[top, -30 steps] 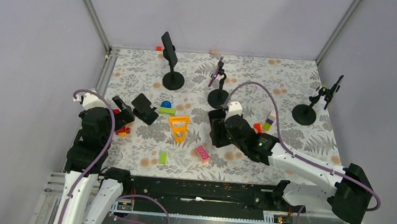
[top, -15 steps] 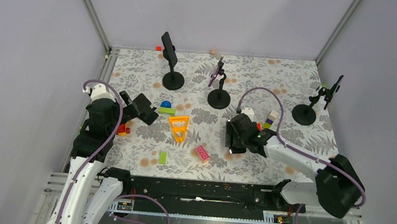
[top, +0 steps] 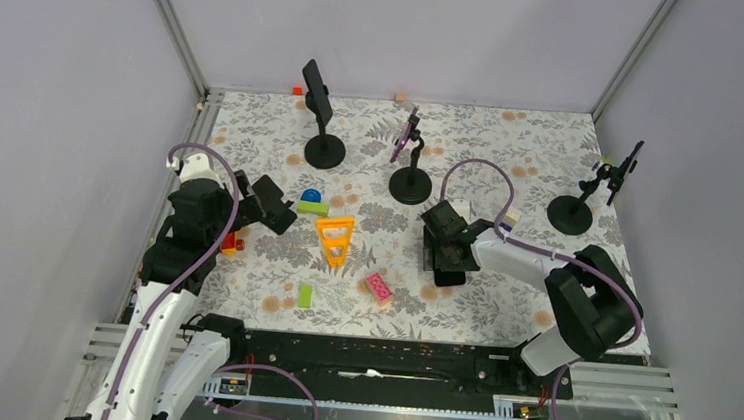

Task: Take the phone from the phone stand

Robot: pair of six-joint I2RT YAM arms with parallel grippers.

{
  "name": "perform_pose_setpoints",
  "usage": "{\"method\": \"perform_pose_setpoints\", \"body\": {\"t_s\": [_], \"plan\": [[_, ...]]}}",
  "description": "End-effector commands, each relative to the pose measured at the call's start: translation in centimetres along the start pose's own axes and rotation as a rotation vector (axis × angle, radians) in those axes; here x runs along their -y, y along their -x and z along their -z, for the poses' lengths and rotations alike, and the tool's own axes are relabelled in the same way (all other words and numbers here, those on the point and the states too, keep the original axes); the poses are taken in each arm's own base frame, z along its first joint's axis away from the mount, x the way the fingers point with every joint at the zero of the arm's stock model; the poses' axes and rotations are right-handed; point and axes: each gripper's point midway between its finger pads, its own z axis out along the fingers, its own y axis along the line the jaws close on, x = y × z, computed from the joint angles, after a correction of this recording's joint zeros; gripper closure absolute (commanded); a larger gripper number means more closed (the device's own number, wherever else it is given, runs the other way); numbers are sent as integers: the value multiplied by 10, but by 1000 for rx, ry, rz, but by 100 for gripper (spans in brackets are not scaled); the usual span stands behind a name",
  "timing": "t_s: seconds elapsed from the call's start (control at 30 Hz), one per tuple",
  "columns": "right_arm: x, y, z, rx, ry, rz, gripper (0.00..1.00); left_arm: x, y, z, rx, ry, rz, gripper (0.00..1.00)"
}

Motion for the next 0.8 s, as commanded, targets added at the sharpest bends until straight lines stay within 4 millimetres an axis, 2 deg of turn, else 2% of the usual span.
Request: {"method": "perform_pose_setpoints", "body": {"t_s": [0.0,0.13,0.3,0.57,0.77], "plan": [[17,14,-6,1,-86,2,24,4,13,5,53,-27,-4,1],[16,11,-12,-46,-92,14,12,4,12,6,54,-29,-3,1],[18,10,-14,-68,-118,16,2,4,13,6,56,-31,-5,1],[20,13,-9,-52,-117,10,0,5,12,6,56,-34,-6,1],[15,28,12,17,-47,1,1,7,13,4,51,-44,-5,1]]}}
